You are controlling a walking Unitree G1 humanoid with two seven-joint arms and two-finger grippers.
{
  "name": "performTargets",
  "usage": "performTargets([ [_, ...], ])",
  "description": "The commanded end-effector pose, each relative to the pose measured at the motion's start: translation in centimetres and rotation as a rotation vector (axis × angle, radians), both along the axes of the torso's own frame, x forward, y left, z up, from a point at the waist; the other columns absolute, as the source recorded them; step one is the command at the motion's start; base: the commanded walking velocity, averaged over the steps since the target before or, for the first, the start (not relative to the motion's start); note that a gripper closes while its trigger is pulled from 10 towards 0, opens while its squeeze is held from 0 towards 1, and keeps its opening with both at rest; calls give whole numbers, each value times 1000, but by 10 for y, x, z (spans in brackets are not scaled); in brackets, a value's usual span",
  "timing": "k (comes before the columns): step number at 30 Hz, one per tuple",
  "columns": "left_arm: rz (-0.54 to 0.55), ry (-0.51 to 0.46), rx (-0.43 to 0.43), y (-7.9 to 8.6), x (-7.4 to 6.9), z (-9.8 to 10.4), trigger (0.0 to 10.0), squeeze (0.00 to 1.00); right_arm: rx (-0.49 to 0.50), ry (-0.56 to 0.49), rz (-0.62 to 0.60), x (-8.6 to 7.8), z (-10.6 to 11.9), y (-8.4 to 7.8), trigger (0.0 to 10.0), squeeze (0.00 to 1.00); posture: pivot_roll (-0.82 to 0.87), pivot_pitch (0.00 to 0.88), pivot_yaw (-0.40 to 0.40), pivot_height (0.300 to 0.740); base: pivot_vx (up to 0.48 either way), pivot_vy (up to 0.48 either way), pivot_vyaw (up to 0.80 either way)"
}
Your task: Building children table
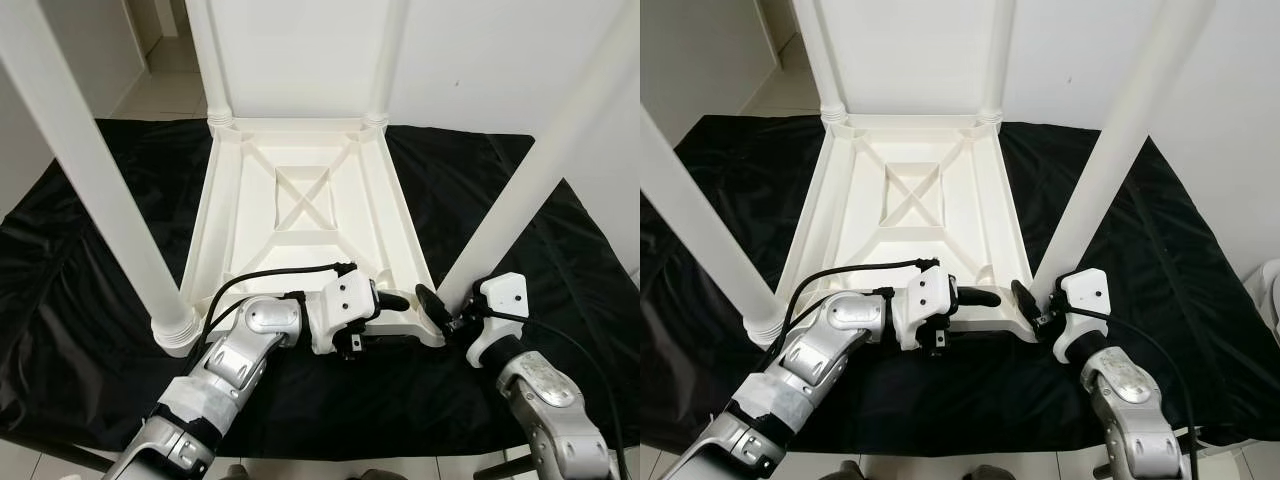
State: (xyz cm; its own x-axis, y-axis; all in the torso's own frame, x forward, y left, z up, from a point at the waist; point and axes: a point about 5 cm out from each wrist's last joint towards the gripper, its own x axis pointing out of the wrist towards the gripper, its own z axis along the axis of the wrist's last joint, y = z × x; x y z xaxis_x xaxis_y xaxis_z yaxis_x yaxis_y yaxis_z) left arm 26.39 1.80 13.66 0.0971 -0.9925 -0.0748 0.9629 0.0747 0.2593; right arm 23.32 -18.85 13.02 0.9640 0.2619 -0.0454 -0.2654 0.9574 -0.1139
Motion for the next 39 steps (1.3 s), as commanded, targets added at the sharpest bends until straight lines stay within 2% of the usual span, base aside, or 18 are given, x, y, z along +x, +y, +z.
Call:
performTargets([
  [1, -4, -7, 21, -1, 2, -3, 10000, 0, -1, 20, -192, 2, -2, -7, 10000, 0, -108, 2, 10, 740, 0, 0, 0],
  [3, -8, -10, 22, -2, 3, -2, 10000, 0, 57, 23, -308, 0, -5, 3, 10000, 0, -112, 0, 13, 740, 0, 0, 0],
  [7, -11, -11, 21, -3, 2, -2, 10000, 0, 76, 27, -356, -2, -7, 10, 10000, 0, -113, 0, 13, 740, 0, 0, 0],
  [9, -14, -12, 16, -4, 2, 0, 10000, 0, 99, 30, -430, -4, -11, 26, 10000, 0, -109, 0, 17, 740, 0, 0, 0],
  [12, -14, -12, 16, -4, 2, 0, 10000, 0, 99, 30, -430, -4, -11, 26, 10000, 0, -109, 0, 17, 740, 0, 0, 0],
  [16, -17, -13, 15, -4, 2, 0, 10000, 0, 116, 40, -435, -4, -14, 49, 10000, 0, -103, 3, 22, 740, 0, 0, 0],
  [19, -17, -12, 16, -3, 2, 0, 10000, 0, 127, 43, -442, -3, -15, 49, 10000, 0, -105, 4, 24, 740, 0, 0, 0],
  [20, -18, -12, 17, -3, 3, 0, 10000, 0, 136, 43, -446, -3, -15, 48, 10000, 1000, -104, 4, 23, 740, 0, 0, 0],
  [25, -18, -12, 17, -3, 3, 0, 10000, 0, 140, 36, -439, -3, -13, 47, 10000, 1000, -106, 3, 24, 740, 0, 0, 0],
  [30, -22, -11, 15, -3, 1, -1, 10000, 0, 124, 16, -378, -9, -8, 35, 10000, 1000, -103, 0, 20, 740, 0, 0, 0],
  [31, -22, -11, 15, -3, 0, -1, 10000, 0, 123, 11, -344, -12, -7, 30, 10000, 0, -103, 0, 19, 740, 0, 0, 0],
  [33, -22, -11, 15, -3, 0, -1, 10000, 0, 113, 6, -317, -14, -6, 27, 10000, 0, -102, 0, 18, 740, 0, 0, 0],
  [34, -22, -10, 14, -3, 0, -2, 10000, 0, 104, -16, -257, -16, -2, 24, 10000, 0, -101, 0, 16, 740, 0, 0, 0],
  [38, -22, -10, 16, -3, 0, -2, 10000, 0, 89, -27, -213, -17, -1, 24, 10000, 0, -101, 0, 15, 740, 0, 0, 0],
  [39, -21, -11, 15, -3, 0, -2, 10000, 0, 52, -41, -152, -19, 1, 20, 10000, 0, -100, 0, 11, 740, 0, 0, 0],
])
